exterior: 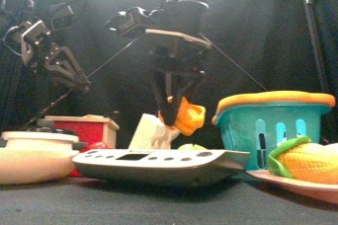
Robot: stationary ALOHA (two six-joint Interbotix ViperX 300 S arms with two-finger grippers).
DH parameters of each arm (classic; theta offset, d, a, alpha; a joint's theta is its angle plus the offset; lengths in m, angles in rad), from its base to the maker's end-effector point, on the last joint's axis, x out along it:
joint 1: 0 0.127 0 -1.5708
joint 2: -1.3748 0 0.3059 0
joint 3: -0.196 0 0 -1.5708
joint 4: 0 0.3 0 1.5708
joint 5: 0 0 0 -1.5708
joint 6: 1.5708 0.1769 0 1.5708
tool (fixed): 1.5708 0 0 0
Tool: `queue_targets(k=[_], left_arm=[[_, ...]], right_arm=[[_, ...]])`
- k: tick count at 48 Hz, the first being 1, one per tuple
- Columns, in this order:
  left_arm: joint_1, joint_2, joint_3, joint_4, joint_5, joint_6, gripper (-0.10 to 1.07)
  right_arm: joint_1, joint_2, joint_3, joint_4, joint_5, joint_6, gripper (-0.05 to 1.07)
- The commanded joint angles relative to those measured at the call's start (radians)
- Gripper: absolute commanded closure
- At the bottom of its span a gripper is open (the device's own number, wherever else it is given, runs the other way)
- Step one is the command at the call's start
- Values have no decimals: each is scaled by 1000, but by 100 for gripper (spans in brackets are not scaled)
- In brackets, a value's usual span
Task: Place squash on stove
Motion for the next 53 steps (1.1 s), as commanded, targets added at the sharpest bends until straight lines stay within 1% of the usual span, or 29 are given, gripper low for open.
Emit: queue_targets(k=[1,8,19,25,34,39,53], left_arm=[[3,2,-11,3,3,0,23],[3,0,-11,3,3,2,23],[3,0,-9,3,3,2,23],[3,2,-9,2,3,2,23],[3,2,-11,2,3,2,23],[3,2,-9,3,5,2,23],[3,0,-6,3,6,2,23]], right_arm=[[8,9,-87,2,63,-26,29],[15,46,-135,-2,81,-31,28],[15,57,-129,0,86,-32,27],[15,61,-130,3,86,-32,21],[17,74,-132,5,86,-31,7],[18,81,-135,12,86,-32,2],[17,81,-141,15,86,-31,0]])
